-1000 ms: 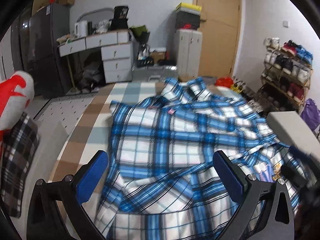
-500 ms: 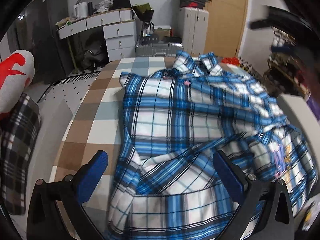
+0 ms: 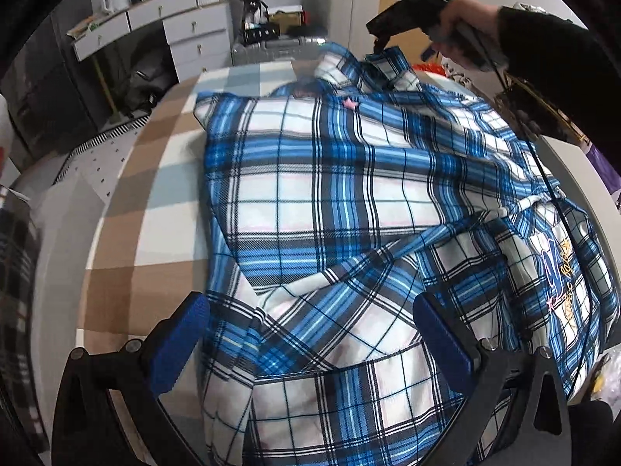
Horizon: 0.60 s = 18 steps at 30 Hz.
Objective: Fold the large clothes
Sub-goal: 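Grasp the shirt collar with the right gripper and lift it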
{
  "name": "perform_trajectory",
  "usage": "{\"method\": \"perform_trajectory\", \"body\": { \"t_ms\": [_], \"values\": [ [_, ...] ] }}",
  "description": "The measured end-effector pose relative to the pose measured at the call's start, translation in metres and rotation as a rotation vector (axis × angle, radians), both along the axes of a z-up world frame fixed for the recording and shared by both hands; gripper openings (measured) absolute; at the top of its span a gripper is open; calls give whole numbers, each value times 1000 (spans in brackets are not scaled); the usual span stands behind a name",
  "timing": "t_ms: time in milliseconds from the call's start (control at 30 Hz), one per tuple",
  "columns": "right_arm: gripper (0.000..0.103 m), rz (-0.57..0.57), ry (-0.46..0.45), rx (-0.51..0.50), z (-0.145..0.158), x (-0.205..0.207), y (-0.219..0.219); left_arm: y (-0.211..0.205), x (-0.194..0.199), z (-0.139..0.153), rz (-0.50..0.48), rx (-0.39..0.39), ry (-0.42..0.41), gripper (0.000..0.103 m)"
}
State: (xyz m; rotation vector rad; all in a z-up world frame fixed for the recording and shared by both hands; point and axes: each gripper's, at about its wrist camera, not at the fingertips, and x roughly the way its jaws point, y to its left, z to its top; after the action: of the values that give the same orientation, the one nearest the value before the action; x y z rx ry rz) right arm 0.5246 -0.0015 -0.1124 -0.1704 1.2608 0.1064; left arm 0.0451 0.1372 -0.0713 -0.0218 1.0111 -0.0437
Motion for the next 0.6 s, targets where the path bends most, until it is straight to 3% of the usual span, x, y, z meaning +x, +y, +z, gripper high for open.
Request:
{"method": "perform_trajectory", "body": {
  "t_ms": [67,133,167,267,400,500,600],
  "values": [
    [64,12,11,-31,-7,5,3,-2,1,-1,-12,-12,12,102],
    [17,44,20,-42,-13,2,5,-1,3,0,-8,-17,12,102],
    [11,55,16,-53,-13,-1,6,-1,2,0,-7,-20,10,102],
    [3,110,-73,-129,-5,-21,12,-3,0,2,-2,-21,3,102],
    [2,245,-305,-222,32,-71,23,-8,-3,3,7,12,-13,102],
    [2,326,-456,-245,59,-115,26,-8,-3,9,21,31,-53,102],
    [2,395,-595,-193,89,-171,16,-4,-2,21,32,25,-113,102]
  ]
}}
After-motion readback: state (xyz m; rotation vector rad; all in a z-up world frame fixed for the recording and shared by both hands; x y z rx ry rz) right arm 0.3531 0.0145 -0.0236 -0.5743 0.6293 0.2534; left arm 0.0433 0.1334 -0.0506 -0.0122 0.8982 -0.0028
